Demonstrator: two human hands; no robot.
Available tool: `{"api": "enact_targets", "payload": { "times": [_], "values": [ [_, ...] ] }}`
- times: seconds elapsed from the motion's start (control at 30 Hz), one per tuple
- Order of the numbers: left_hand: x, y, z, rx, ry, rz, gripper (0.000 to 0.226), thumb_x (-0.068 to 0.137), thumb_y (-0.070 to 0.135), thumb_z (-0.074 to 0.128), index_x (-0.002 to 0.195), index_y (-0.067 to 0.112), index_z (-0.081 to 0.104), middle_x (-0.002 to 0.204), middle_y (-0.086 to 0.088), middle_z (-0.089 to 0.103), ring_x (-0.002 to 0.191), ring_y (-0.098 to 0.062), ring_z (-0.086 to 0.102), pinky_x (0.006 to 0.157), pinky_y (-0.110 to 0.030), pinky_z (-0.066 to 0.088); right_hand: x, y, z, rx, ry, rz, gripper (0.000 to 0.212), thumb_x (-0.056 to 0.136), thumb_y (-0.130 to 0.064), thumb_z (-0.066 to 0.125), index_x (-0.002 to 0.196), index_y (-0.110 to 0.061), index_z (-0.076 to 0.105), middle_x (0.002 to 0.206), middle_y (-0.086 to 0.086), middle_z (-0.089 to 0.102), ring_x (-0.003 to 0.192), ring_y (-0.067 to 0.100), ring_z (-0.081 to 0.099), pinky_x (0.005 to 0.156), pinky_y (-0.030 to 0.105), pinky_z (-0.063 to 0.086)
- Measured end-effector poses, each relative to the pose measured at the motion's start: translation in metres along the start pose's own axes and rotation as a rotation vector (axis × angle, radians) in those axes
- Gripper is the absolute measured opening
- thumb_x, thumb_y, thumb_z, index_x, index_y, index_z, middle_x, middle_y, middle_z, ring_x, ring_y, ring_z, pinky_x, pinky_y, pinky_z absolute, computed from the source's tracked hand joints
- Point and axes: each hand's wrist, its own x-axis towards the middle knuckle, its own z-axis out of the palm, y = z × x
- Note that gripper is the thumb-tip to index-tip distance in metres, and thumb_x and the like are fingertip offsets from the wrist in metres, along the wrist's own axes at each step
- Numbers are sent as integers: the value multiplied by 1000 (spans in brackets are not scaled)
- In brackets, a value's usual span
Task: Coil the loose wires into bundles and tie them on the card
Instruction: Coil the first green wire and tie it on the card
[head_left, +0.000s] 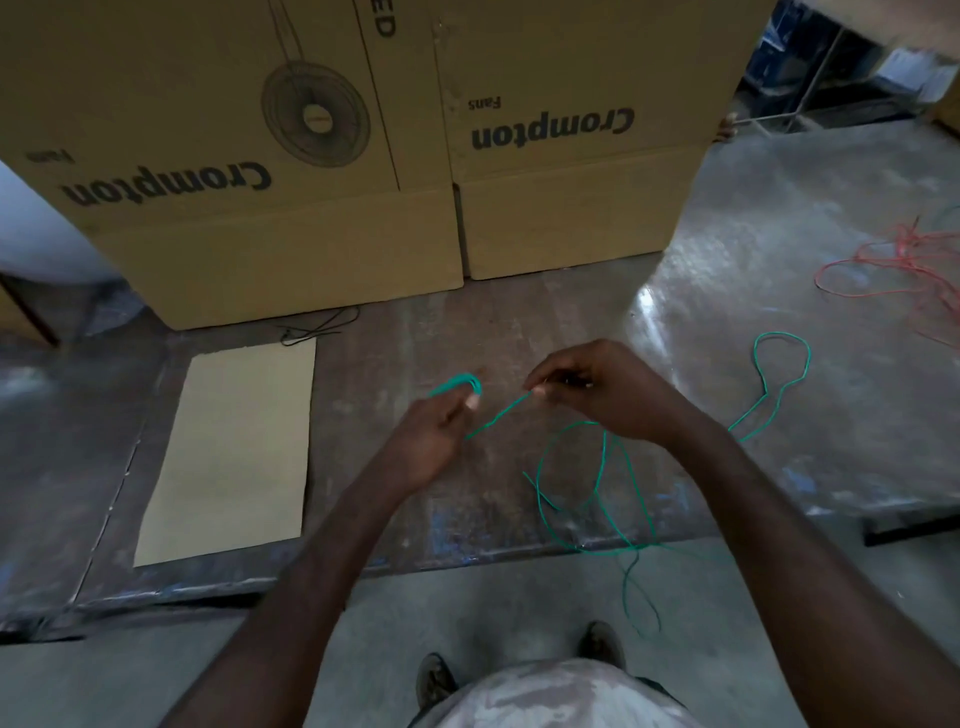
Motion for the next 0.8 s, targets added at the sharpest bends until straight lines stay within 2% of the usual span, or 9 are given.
{"api": "enact_targets", "payload": {
  "times": [0.03, 0.1, 0.17, 0.23, 0.3, 0.33, 0.5, 0.7, 0.8],
  "values": [
    [-7, 3, 9, -152, -86, -45, 43, 109, 44, 48, 141, 23, 67, 122, 5, 77, 95, -15, 72, 104, -47, 53, 1, -3, -4, 36, 21, 5, 9, 94, -9, 77, 102, -11, 81, 82, 2, 79, 69, 4, 72, 65, 22, 55],
    [-22, 17, 22, -525, -224, -130, 40, 111, 28, 48, 148, 20, 59, 75, 0, 75, 65, -15, 72, 97, -67, 45, 2, -7, -7, 141, 65, 20, 8, 92, -5, 78, 101, -4, 79, 78, 4, 76, 59, -2, 64, 55, 10, 45],
    [-37, 31, 27, -790, -309, -184, 42, 110, 26, 47, 149, 20, 60, 44, -3, 41, 50, -23, 67, 95, -78, 42, 4, -5, -4, 231, 100, 28, 6, 91, -4, 79, 97, -2, 78, 74, -4, 73, 54, -1, 56, 50, 14, 42],
    [-47, 46, 23, -1017, -411, -220, 46, 111, 28, 40, 154, 22, 55, 44, -6, 24, 57, -29, 70, 105, -82, 38, 4, 1, 1, 285, 126, 35, 7, 91, -4, 79, 96, -1, 77, 69, -10, 69, 50, 1, 51, 48, 20, 42],
    [-50, 53, 18, -1179, -450, -186, 49, 114, 30, 31, 159, 23, 47, 47, -7, 16, 66, -27, 73, 108, -84, 33, 4, 6, 8, 368, 148, 57, 7, 93, -6, 78, 97, -1, 75, 71, 1, 69, 51, 12, 50, 49, 26, 42],
    [-50, 55, 16, -1222, -424, -149, 50, 114, 31, 29, 161, 23, 45, 48, -7, 14, 71, -26, 75, 109, -86, 30, 3, 10, 12, 431, 159, 79, 6, 94, -7, 77, 97, -2, 74, 74, 8, 68, 54, 18, 50, 50, 28, 42],
    [-40, 62, -3, -1319, -222, 34, 52, 116, 36, 21, 164, 27, 37, 43, -5, 32, 101, -28, 78, 109, -88, 25, -3, 27, 39, 553, 132, 156, 9, 96, -3, 73, 105, -2, 72, 79, -1, 67, 56, 16, 47, 50, 28, 39],
    [-7, 68, -58, -1339, 95, 152, 50, 117, 35, 22, 167, 29, 29, 53, -1, 61, 123, -33, 69, 101, -81, 44, -26, 38, 63, 486, -13, 227, 27, 103, -7, 64, 128, -14, 73, 85, 7, 72, 48, 17, 44, 46, 23, 40],
    [11, 72, -89, -1305, 309, 231, 43, 116, 36, 26, 159, 35, 31, 59, -2, 65, 129, -35, 67, 97, -78, 48, -38, 39, 79, 487, -153, 288, 31, 107, -11, 59, 134, -18, 70, 84, 9, 69, 43, 11, 38, 42, 19, 36]
  ]
}}
